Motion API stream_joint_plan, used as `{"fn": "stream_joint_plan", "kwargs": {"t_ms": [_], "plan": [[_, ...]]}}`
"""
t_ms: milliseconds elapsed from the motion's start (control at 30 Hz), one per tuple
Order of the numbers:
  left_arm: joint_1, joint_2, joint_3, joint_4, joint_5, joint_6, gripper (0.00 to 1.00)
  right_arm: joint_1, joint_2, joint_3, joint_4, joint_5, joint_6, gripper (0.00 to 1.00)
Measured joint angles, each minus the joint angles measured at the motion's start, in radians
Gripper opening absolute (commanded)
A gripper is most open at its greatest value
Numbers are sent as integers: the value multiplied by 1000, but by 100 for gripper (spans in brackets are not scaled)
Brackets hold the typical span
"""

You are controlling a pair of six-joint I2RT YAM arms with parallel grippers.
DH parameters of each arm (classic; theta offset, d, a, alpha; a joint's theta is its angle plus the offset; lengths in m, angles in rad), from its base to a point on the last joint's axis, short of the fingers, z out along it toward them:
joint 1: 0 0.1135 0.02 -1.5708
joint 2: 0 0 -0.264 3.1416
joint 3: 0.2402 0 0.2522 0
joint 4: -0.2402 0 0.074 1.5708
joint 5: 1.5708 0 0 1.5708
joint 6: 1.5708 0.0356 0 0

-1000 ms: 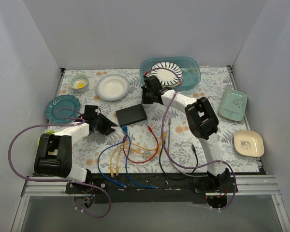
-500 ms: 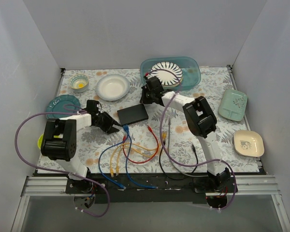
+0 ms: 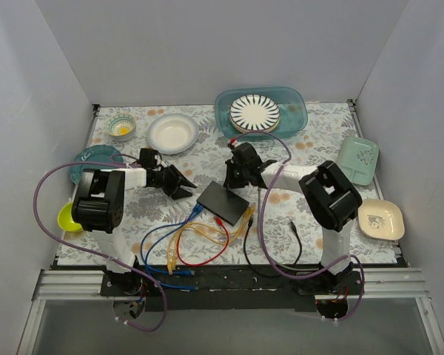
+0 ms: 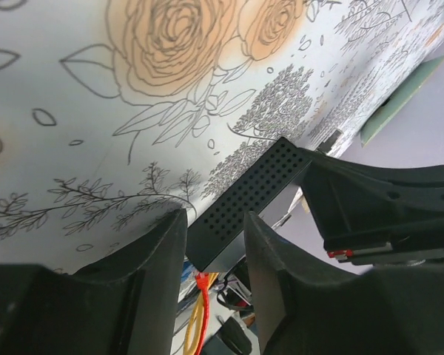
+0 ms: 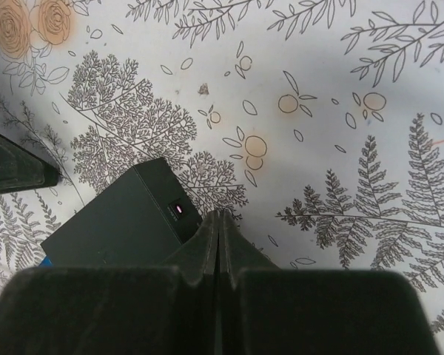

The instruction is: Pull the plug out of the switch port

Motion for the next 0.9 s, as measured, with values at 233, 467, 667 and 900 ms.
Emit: {"fn": "stream_joint_plan", "kwargs": {"t_ms": [233, 467, 667, 900], "plan": [[-10, -39, -1, 12, -85, -19, 45, -5, -68, 0, -68, 77, -7, 11], [-7, -127, -54, 8, -191, -3, 45, 26, -243, -10, -80, -34, -48, 8], [-5, -208, -170, 71, -146, 27, 45, 166, -334, -175, -58, -122, -63, 5], [-5, -269, -287, 193, -55, 37, 43, 151, -334, -263, -47, -134, 10, 3]]}}
